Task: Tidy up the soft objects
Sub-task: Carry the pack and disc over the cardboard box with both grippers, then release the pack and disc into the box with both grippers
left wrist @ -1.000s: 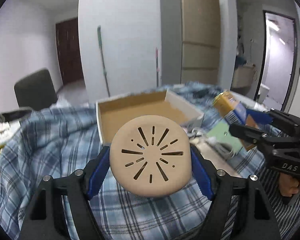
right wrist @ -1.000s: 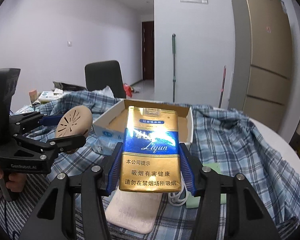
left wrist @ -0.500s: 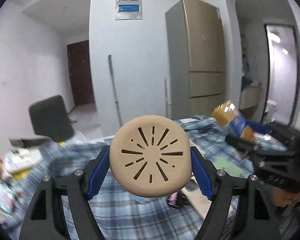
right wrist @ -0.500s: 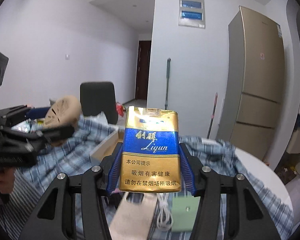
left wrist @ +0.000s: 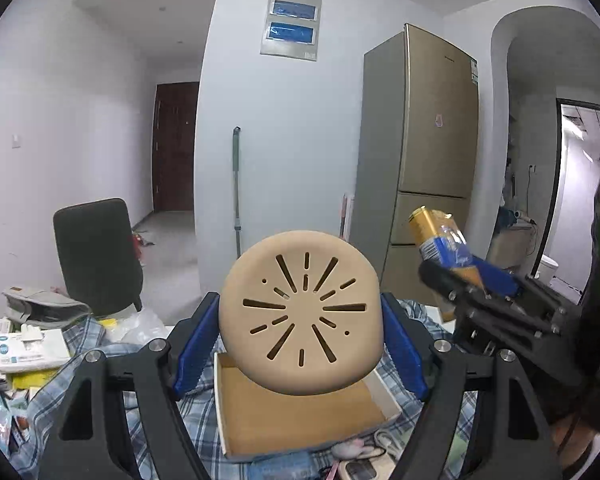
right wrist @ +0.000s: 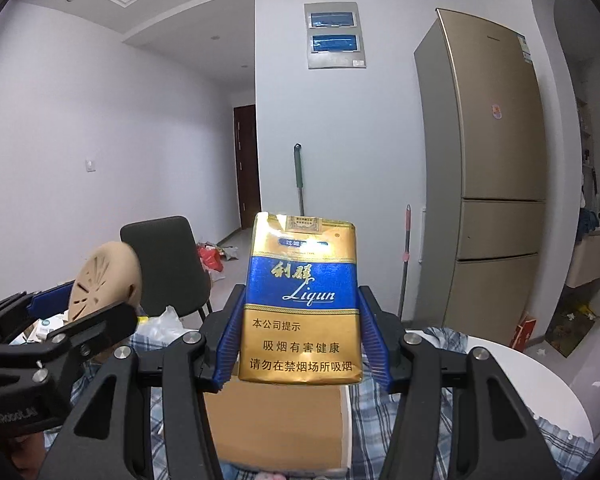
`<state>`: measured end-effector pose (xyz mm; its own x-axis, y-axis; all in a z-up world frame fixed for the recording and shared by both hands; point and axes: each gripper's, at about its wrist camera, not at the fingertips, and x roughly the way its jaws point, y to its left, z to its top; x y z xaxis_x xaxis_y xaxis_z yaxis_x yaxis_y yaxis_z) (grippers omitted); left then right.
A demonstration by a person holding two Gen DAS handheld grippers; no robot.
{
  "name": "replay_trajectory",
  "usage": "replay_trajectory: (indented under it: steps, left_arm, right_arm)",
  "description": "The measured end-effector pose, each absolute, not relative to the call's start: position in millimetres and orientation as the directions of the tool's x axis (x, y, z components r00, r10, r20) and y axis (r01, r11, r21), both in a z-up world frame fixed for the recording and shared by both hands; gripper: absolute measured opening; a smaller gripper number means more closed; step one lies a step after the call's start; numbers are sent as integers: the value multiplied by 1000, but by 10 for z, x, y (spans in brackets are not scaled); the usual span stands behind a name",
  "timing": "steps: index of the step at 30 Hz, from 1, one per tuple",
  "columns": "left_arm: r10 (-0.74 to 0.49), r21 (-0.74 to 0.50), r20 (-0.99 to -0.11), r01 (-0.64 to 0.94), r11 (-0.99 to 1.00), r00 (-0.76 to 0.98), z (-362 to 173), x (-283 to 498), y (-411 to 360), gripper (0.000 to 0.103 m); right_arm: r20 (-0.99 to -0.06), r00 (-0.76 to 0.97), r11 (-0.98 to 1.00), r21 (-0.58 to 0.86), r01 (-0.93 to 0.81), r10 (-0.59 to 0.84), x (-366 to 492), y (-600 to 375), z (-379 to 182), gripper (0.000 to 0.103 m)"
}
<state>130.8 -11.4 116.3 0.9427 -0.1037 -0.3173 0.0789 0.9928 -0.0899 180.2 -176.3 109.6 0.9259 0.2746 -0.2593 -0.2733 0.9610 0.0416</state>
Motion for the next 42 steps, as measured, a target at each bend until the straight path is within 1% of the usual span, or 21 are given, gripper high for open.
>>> replay_trajectory:
  steps: [2, 5, 9, 12, 15, 17, 19, 22, 27, 31, 33, 36, 37, 42]
  left_arm:
    - [-80, -80, -314, 58, 995, 946, 1163, 1431, -87, 79]
    - [-83, -91, -340, 55, 994, 937, 1085, 1604, -22, 79]
    - [-60, -87, -403, 27, 996, 913, 883, 1810, 130, 80]
    - [-79, -115, -485, 26, 993, 871, 712, 2034, 208, 80]
    - [-53, -92, -559, 2, 996, 828, 528, 2202, 217, 80]
    - [-47, -83, -612, -6, 997, 790, 385, 2300, 246, 80]
    - [-53, -88, -642, -5, 996, 765, 248, 2354, 252, 80]
    - [-57, -91, -675, -6, 996, 736, 102, 2461, 260, 80]
    - [-74, -84, -736, 17, 996, 673, -124, 2594, 156, 81]
    - [-66, -61, -761, 31, 998, 645, -254, 2614, 34, 81]
    - [-64, -58, -766, 31, 998, 640, -282, 2605, 19, 81]
    - [-52, -44, -753, 28, 999, 656, -279, 2590, 27, 84]
    - [-51, -45, -747, 26, 999, 663, -269, 2582, 27, 85]
    - [-53, -55, -731, 19, 998, 680, -225, 2560, 54, 85]
  right_arm:
    - [-267, 925, 962, 43, -269, 270, 1870, -1749, 1024, 52]
    - [-303, 915, 964, 52, -263, 266, 1975, -1737, 828, 53]
    - [-391, 884, 966, 67, -251, 257, 2183, -1739, 524, 53]
    - [-451, 853, 962, 50, -269, 262, 2305, -1675, 320, 53]
    - [-512, 815, 952, 17, -305, 270, 2402, -1591, 92, 53]
    - [-563, 775, 947, 46, -318, 288, 2469, -1589, -84, 53]
    - [-604, 737, 940, 66, -333, 304, 2547, -1591, -224, 53]
    - [-631, 723, 941, 36, -336, 282, 2587, -1533, -349, 53]
    - [-695, 661, 935, 46, -353, 284, 2653, -1474, -510, 54]
    - [-709, 651, 937, 42, -347, 273, 2655, -1457, -603, 54]
    - [-703, 661, 942, 38, -333, 262, 2663, -1480, -613, 57]
    - [-702, 663, 945, 43, -325, 260, 2678, -1497, -615, 61]
    - [-702, 664, 946, 42, -320, 256, 2684, -1496, -615, 65]
    - [-698, 671, 948, 36, -316, 250, 2666, -1493, -594, 66]
